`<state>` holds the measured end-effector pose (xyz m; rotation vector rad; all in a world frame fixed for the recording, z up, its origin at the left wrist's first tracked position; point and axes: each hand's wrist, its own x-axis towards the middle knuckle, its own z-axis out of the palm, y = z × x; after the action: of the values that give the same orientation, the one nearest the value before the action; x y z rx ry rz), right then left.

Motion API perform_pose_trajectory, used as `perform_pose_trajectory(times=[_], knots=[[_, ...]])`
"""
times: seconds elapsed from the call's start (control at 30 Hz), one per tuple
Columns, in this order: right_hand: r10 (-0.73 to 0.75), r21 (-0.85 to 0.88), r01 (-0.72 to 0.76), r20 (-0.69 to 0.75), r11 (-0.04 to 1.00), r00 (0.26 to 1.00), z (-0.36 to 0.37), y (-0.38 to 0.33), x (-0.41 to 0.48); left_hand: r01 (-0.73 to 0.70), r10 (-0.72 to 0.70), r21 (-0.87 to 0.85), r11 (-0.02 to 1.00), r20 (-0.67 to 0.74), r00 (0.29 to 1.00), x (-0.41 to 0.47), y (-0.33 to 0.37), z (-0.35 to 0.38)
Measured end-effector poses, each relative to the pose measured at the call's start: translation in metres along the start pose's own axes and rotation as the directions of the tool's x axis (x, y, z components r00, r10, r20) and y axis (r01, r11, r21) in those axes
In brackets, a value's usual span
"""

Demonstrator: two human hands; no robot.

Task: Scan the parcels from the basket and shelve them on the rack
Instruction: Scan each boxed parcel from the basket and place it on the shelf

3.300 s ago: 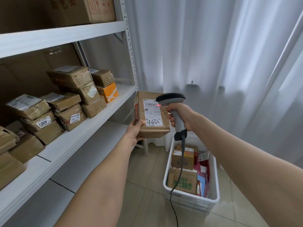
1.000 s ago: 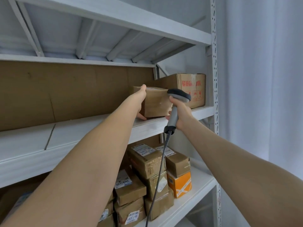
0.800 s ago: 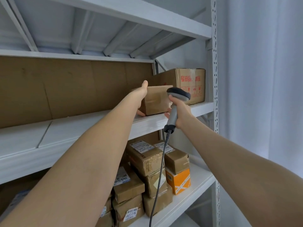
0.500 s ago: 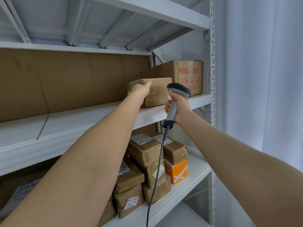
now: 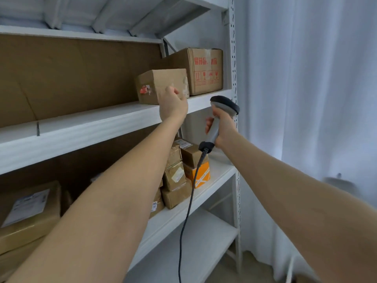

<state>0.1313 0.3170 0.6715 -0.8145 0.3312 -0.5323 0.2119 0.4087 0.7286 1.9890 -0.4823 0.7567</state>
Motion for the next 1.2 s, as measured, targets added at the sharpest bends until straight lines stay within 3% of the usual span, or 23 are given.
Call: perform_pose_trajectory(times=[0.2, 0.37, 0.53, 0.8, 1.2], knots=[[-0.012, -0.009, 0.011, -0.136, 1.0, 0.991, -0.1, -0.003, -0.059, 0.11, -0.117, 0.04, 0.993, 0.327, 0.938, -0.096, 0.021, 0.035], [0.044, 0.051, -0.03, -0.287, 0.998, 0.957, -0.195, 0.007, -0.116, 0.152, -0.168, 0.076, 0.985, 0.576, 0.8, -0.201, 0.041, 0.069], [0.117, 0.091, -0.083, -0.48, 0.992, 0.869, -0.296, 0.027, -0.162, 0.167, -0.196, 0.115, 0.979, 0.751, 0.631, -0.304, 0.05, 0.117], [0.159, 0.166, -0.062, -0.675, 0.984, 0.72, -0.434, 0.058, -0.197, 0.165, -0.242, 0.19, 0.968, 0.887, 0.393, -0.436, 0.045, 0.194], [0.261, 0.247, -0.099, -0.805, 0.964, 0.533, -0.561, 0.139, -0.177, 0.067, -0.311, 0.303, 0.95, 0.935, 0.17, -0.557, -0.013, 0.288]])
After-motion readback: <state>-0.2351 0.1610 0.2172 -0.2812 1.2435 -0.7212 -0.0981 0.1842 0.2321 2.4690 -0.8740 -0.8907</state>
